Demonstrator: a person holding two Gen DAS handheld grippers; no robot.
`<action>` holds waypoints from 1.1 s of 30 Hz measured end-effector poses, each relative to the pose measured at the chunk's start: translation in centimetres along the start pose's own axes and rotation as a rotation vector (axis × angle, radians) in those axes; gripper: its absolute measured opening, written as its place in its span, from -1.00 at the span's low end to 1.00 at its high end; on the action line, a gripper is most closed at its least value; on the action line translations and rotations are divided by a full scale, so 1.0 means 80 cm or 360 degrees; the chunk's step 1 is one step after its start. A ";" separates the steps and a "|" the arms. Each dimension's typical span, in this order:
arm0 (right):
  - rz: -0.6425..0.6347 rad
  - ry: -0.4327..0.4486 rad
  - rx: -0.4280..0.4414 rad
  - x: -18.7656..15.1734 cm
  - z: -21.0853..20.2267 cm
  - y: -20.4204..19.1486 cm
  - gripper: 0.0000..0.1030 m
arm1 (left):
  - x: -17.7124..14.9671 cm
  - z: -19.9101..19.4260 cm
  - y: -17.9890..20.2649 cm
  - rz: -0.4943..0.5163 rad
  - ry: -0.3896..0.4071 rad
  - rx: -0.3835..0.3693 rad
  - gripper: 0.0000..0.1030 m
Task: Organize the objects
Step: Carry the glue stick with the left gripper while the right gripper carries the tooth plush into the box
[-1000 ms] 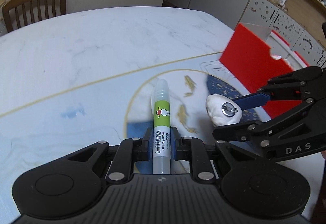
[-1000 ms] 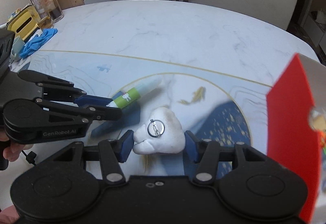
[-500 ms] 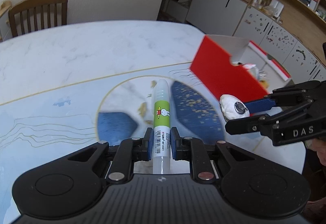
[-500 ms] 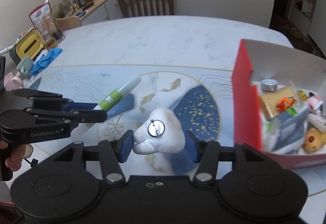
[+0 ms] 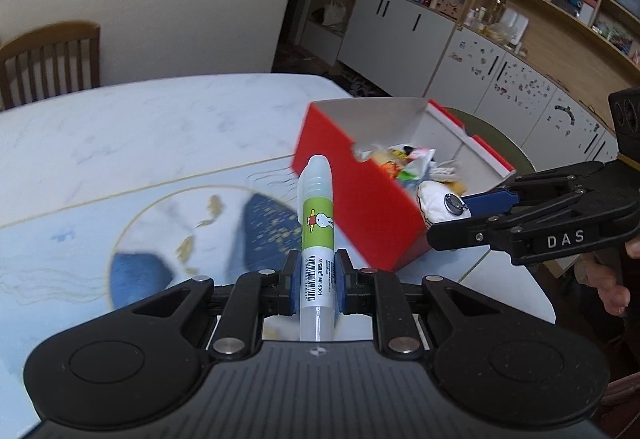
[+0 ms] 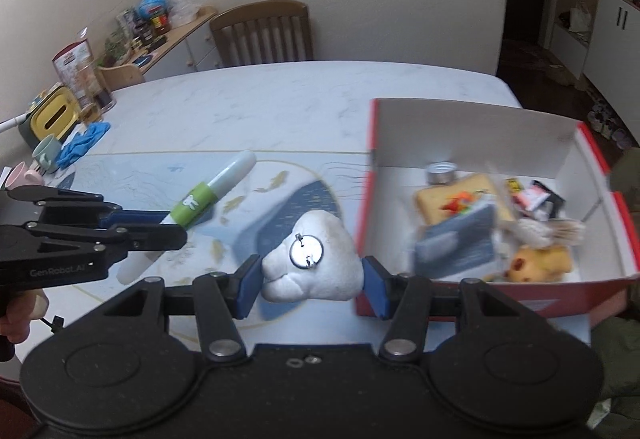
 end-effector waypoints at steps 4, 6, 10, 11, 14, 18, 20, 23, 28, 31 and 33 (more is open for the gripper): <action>0.0028 0.0012 -0.0027 -0.003 -0.003 0.039 0.02 | 0.015 0.022 0.028 0.0041 -0.0001 -0.0017 -0.69; 0.0039 0.0015 -0.0042 -0.004 -0.002 0.057 0.02 | 0.022 0.035 0.041 0.0059 -0.0003 -0.0019 -0.69; 0.0072 0.0019 -0.0062 -0.006 0.000 0.095 0.02 | 0.038 0.062 0.065 0.0093 -0.0013 -0.0021 -0.69; 0.0075 0.0023 -0.0070 -0.006 0.000 0.105 0.02 | 0.043 0.069 0.071 0.0107 -0.0017 -0.0021 -0.69; 0.0087 0.0035 -0.0091 -0.003 0.003 0.132 0.02 | 0.056 0.093 0.086 0.0132 -0.0029 -0.0020 -0.69; 0.0101 0.0047 -0.0126 0.000 0.011 0.164 0.03 | 0.075 0.125 0.100 0.0155 -0.0053 -0.0013 -0.69; 0.0106 0.0047 -0.0135 0.003 0.015 0.177 0.02 | 0.086 0.141 0.106 0.0181 -0.0070 -0.0001 -0.69; 0.0098 0.0044 -0.0145 0.007 0.023 0.191 0.02 | 0.102 0.166 0.108 0.0209 -0.0104 0.0026 -0.69; 0.0079 0.0024 -0.0161 0.012 0.039 0.207 0.02 | 0.122 0.211 0.102 0.0224 -0.0190 0.0048 -0.69; 0.0069 -0.0011 -0.0141 0.010 0.051 0.211 0.02 | 0.128 0.237 0.100 0.0263 -0.0247 0.0079 -0.69; 0.0057 -0.0033 -0.0133 0.009 0.059 0.211 0.02 | 0.131 0.252 0.098 0.0297 -0.0280 0.0110 -0.69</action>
Point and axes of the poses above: each gripper's, at about its wrist camera, not at the fingertips, and z roughly the way its jaws point, y to its right, x to its top, the point moved 6 cm from there along z, roughly the way its jaws point, and after that the axes turned 11 degrees about -x, right-handed, at the moved point
